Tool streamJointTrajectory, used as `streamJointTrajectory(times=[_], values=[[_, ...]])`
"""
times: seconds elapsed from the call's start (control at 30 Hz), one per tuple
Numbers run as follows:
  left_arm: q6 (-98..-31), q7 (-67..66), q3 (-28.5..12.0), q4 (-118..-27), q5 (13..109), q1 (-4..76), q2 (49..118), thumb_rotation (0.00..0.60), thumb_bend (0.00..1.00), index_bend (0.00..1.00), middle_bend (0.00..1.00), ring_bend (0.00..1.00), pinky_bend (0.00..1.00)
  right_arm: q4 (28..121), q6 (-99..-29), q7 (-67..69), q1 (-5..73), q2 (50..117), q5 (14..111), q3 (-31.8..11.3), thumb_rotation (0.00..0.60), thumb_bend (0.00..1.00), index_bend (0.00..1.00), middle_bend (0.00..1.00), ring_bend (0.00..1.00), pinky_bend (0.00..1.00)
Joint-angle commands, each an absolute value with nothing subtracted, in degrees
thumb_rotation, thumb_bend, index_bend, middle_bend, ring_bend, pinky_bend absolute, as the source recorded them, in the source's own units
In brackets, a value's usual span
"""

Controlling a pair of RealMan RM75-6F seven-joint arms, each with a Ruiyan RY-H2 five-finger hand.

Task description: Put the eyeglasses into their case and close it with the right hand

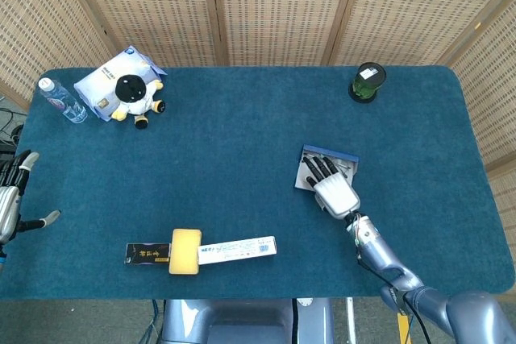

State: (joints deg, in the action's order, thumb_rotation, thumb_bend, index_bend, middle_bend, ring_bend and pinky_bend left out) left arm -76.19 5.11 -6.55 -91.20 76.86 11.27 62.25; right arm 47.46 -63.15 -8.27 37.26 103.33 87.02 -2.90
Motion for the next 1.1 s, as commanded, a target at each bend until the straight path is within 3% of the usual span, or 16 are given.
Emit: streamJointTrajectory(times=[0.03, 0.37, 0.7, 0.8, 1.1], values=[[-76.2, 5.1, -6.6, -91.2, 76.8, 11.3, 62.3, 0.600, 0.00, 0.00, 0.00, 0.00, 0.00, 46.7, -62.9, -7.7, 37.7, 103.5, 86.2, -4.1, 0.600, 0.57, 0.32, 0.00, 0.00, 0.11], [-76.1, 5.0, -6.6, -91.2, 76.7, 11.3, 62.3, 0.600, 0.00, 0.00, 0.00, 0.00, 0.00, 43.7, -59.7, -7.9, 39.0, 104.6, 83.3, -6.5, 0.600, 0.57, 0.33, 0.00, 0.00, 0.11], [-76.0, 5.0, -6.6, -91.1, 76.5, 11.4, 62.3, 0.600, 0.00, 0.00, 0.00, 0.00, 0.00, 44.2, -58.4, -6.8, 38.8, 104.4, 82.4, -6.6, 0.600, 0.57, 0.59, 0.00, 0.00, 0.11], [-76.1, 5.1, -6.6, -91.1, 76.6, 11.3, 62.3, 0.600, 0.00, 0.00, 0.00, 0.00, 0.00, 44.3, -58.5, -6.6, 38.7, 104.3, 82.5, -6.5, 0.600, 0.63, 0.66, 0.00, 0.00, 0.11], [-76.1, 5.1, -6.6, -91.2, 76.7, 11.3, 62.2, 0.600, 0.00, 0.00, 0.00, 0.00, 0.00, 49.5, -61.7, -4.7, 37.0, 101.0, 85.4, -4.1, 0.600, 0.67, 0.70, 0.02, 0.00, 0.11]])
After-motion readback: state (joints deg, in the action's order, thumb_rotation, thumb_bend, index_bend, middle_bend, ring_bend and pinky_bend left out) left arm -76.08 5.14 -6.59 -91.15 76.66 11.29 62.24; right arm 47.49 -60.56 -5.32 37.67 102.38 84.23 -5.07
